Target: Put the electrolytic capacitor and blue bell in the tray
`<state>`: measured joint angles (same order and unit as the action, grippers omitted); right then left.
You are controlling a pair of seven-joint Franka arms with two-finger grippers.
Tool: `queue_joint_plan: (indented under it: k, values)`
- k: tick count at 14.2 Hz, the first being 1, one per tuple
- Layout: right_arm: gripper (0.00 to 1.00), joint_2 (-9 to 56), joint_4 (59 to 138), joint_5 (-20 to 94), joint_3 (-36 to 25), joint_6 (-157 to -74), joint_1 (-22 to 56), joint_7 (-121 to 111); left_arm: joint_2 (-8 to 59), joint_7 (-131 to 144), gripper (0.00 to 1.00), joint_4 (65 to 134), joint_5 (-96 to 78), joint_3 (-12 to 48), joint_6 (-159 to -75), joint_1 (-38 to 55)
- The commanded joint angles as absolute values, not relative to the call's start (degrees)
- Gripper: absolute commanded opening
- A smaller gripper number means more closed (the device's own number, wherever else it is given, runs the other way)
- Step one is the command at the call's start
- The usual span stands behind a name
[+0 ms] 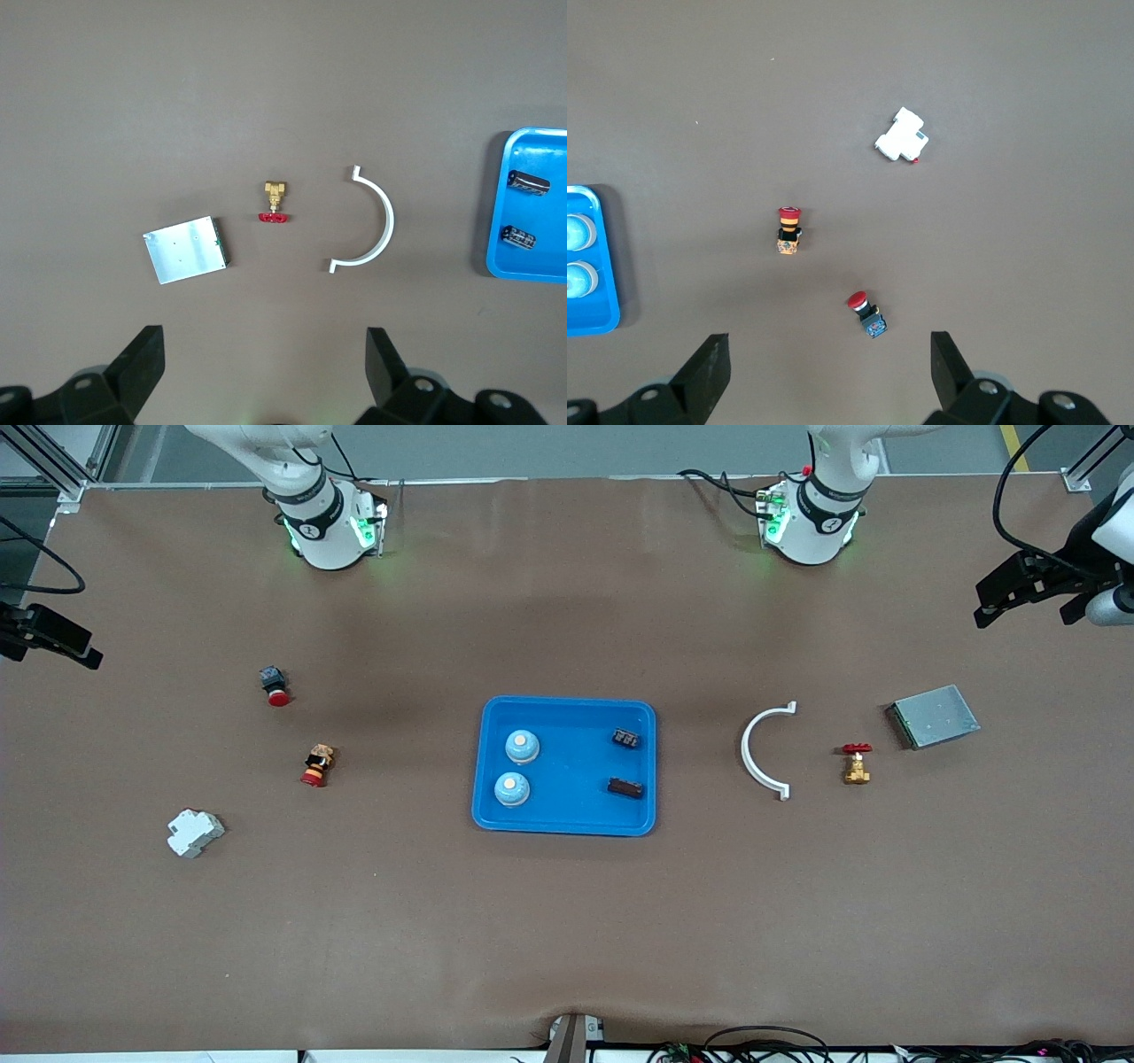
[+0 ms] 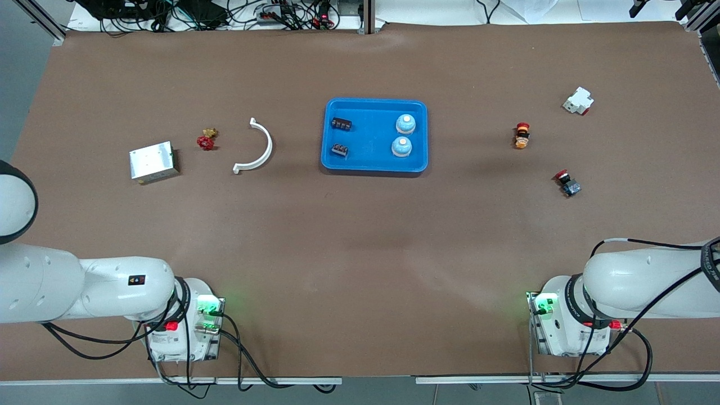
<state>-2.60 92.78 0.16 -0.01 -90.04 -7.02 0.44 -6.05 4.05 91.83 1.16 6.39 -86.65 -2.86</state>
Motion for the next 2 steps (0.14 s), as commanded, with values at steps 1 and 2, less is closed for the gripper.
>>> queue_joint_plan:
  k: [1,2]
  values:
    - [1.00,-3.60,92.90,-0.09,0.70,-89.38,-8.09,0.70,-6.33,3.52,1.00,90.88,0.35,6.42,-85.43,-2.99]
    - [1.00,-3.60,92.90,0.09,0.70,-89.38,-8.09,0.70,-6.33,3.52,1.00,90.88,0.35,6.42,-85.26,-3.08]
